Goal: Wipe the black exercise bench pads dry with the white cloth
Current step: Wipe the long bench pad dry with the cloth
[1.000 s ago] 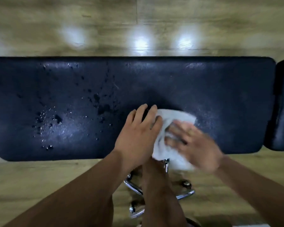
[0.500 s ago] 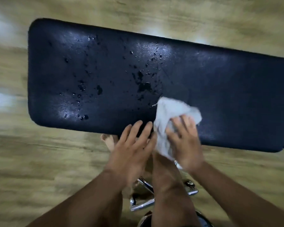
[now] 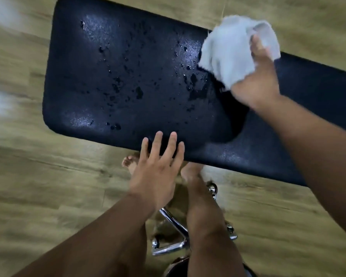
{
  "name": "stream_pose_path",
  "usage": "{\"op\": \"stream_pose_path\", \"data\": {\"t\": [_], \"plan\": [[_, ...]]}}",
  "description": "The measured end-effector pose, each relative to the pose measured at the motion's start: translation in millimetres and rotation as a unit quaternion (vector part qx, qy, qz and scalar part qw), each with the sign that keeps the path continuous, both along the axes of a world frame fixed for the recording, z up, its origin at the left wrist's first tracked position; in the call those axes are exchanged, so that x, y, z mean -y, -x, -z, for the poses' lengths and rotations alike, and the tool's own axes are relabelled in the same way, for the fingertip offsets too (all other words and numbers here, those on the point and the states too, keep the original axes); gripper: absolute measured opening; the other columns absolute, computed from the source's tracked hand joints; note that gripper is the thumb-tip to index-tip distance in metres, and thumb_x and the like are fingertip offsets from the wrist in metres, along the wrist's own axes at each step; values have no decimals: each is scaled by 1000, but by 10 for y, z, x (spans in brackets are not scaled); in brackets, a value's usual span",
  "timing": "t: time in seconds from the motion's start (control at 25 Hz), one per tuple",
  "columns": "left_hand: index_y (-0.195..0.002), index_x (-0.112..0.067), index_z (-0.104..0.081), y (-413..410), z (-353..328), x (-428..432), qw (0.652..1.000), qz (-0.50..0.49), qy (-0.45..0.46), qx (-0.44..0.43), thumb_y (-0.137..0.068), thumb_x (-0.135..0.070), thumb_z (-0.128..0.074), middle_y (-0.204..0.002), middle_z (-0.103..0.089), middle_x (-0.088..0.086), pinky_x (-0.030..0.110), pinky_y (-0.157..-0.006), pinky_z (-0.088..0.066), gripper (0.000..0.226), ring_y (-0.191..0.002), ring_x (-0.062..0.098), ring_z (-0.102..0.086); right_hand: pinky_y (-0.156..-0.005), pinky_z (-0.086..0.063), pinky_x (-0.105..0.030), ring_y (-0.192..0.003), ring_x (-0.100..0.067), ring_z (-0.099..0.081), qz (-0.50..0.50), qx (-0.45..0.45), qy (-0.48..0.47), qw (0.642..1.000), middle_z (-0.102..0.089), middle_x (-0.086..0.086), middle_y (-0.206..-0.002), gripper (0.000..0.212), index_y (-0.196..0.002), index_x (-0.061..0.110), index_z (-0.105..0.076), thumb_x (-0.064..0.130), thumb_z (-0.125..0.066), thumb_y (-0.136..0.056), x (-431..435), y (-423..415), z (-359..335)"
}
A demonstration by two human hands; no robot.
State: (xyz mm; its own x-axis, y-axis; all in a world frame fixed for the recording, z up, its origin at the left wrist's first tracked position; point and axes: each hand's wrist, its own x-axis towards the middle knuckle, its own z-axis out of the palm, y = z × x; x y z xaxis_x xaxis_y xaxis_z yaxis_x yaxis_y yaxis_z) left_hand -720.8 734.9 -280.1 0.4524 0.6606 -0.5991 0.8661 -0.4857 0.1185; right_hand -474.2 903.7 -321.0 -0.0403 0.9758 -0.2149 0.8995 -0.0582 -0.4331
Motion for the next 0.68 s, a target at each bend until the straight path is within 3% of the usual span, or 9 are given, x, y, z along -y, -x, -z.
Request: {"op": "stream_pose_path", "data": {"t": [0.04, 0.12, 0.24, 0.36, 0.44, 0.52, 0.68], "plan": [[-154, -13, 7, 27, -5, 4, 1000, 2, 0, 8, -91, -30, -46, -161, 14, 17, 62, -117, -2, 84, -145, 46, 10, -109, -38, -40, -128, -21, -48, 53, -55, 1, 997, -53, -8, -136, 59, -134, 10, -52, 18, -61, -76, -190, 85, 12], [-152, -15, 14, 72, -26, -23, 1000, 7, 4, 19, -94, -27, -41, -159, 23, 13, 59, -117, 3, 81, -144, 43, 17, -92, -51, -41, -104, -20, -61, 69, -64, -29, 995, -68, -7, -112, 37, -109, 9, -67, 20, -54, -76, -351, 271, -39], [-155, -14, -1, 129, -7, -30, 998, 0, 12, 55, -91, -24, -45, -162, 11, 14, 56, -119, -3, 77, -147, 41, 7, -102, -45, -49, -124, -36, -51, 39, -27, -62, 997, -57, -18, -131, 44, -124, 4, -58, 7, -55, -80, 225, 486, -33], [-140, -8, -47, 247, -42, -63, 995, -41, 8, 96, -75, -19, -63, -152, -36, 18, 55, -112, -33, 68, -140, 39, -27, -113, -28, -54, -135, -38, -33, -179, 0, -47, 983, -37, -14, -144, 47, -119, 3, -62, 15, -57, -74, 1513, 609, -22], [-134, -6, -52, 330, -37, -40, 993, -56, -11, 99, -70, -19, -67, -144, -46, 18, 56, -107, -38, 67, -135, 41, -35, -117, -16, -53, -134, -36, -33, -335, 57, 3, 941, -37, -8, -143, 46, -114, 13, -67, 20, -71, -68, 2067, 564, -15], [-138, -7, -48, 358, -38, 9, 994, -64, -17, 85, -72, -23, -66, -146, -44, 18, 56, -109, -34, 71, -136, 42, -34, -116, -18, -51, -129, -36, -39, -375, 81, 13, 924, -41, -7, -137, 50, -122, 20, -55, 18, -63, -73, 1971, 447, 45], [-153, -9, -20, 369, 25, 95, 998, -53, -10, 43, -87, -28, -51, -161, -11, 18, 55, -117, -11, 75, -145, 43, -9, -113, -23, -54, -134, -37, -41, -287, 77, -70, 952, -52, -12, -140, 52, -132, 10, -52, 12, -34, -83, 869, 456, 50]]}}
